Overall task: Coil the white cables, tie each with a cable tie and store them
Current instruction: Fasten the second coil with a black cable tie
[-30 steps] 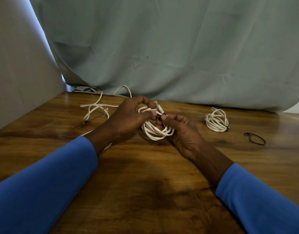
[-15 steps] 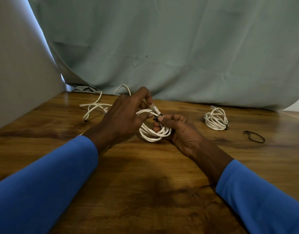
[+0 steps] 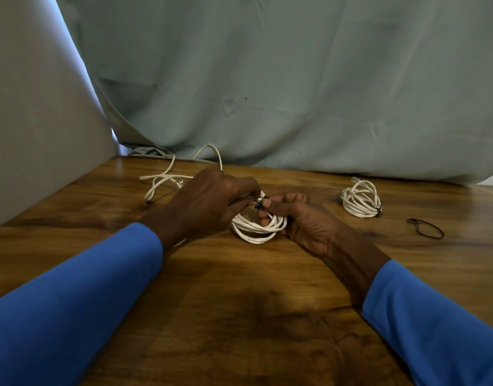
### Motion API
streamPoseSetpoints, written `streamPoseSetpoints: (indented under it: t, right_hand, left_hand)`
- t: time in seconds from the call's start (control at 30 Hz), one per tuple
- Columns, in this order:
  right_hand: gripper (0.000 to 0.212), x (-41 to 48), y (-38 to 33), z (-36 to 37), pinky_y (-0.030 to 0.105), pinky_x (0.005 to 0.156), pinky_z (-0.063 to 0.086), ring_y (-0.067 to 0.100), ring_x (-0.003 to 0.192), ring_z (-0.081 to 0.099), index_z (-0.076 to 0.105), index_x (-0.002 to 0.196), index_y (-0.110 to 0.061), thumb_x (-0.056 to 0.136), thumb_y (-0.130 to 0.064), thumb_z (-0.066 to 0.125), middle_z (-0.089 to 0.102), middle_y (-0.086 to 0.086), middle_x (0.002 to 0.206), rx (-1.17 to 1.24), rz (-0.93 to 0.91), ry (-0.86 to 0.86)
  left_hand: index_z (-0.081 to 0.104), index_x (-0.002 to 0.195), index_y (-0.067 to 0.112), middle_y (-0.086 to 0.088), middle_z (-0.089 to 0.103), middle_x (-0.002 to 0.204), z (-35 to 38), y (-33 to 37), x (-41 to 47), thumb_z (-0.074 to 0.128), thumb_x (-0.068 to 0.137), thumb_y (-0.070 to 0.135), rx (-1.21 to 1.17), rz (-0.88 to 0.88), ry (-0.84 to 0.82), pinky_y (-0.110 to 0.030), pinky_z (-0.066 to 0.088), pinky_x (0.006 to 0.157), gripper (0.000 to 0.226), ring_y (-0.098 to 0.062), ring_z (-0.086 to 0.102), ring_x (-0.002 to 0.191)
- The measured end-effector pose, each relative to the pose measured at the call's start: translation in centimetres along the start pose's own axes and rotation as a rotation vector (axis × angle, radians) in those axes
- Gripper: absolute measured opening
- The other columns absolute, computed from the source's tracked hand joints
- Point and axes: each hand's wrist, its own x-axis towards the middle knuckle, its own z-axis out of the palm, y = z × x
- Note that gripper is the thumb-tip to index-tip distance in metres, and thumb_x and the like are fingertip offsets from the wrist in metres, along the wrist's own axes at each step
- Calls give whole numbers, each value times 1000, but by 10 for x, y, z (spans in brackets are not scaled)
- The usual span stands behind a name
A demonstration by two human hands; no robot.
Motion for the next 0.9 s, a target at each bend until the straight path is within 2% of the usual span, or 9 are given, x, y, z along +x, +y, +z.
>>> streamPoseSetpoints:
  t: [0.07,0.2,0.3,0.4,0.57,0.7,0.8,0.9]
  right_hand:
    - [7,1,-1,-2,28,58,61,18,61,70,70,91,4,95,4,63,73,15,75,-18,11,-5]
    - [11,3,-3,-2,28,62,62,19,66,71,72,86,1,95,2,65,73,16,78,-119,43,-51]
    - [5,7,-3,-2,29,64,61,21,68,71,72,92,4,94,1,68,73,18,80,-178,49,-50]
    - [5,10,0,0,34,72,56,24,72,68,74,89,2,92,0,71,73,18,80,-270,39,-38]
    - [12,13,1,2,34,69,50,25,71,65,77,79,-4,91,-4,75,75,16,78,-353,28,-31]
    - [11,16,-2,0,33,71,55,22,70,68,75,82,-2,92,-5,73,74,15,79,-326,81,-37]
    - [9,15,-6,-1,26,63,59,18,67,69,72,86,0,94,-4,70,73,13,78,-290,118,-49]
    - [13,15,-5,-2,24,61,58,17,66,68,72,86,2,96,-6,69,72,12,77,-293,113,-59]
  left_hand:
    - [75,113,20,1,74,76,1,-1,-2,63,96,29,12,33,-1,-34,50,55,23,-15,63,58]
    - [75,106,15,-5,75,89,4,-4,-10,57,98,27,175,187,15,-38,52,48,24,-28,72,66]
    - [75,105,14,-8,74,96,5,-4,-12,69,93,18,297,255,-38,-37,52,49,13,-29,72,75]
    - [74,101,16,-5,72,92,6,-6,-12,78,87,15,315,249,-124,-35,50,52,15,-25,69,74]
    - [72,94,14,-5,68,77,7,-5,-11,79,82,12,319,276,-185,-35,48,50,14,-25,65,63]
    - [72,104,10,-7,69,77,7,-9,-15,79,86,15,313,319,-158,-32,48,47,21,-27,64,58]
    - [71,115,8,-10,73,85,8,-8,-16,79,88,18,312,361,-166,-35,53,50,31,-28,68,63]
    - [69,114,7,-12,72,84,11,-8,-14,82,86,19,319,356,-156,-35,50,46,33,-31,67,61]
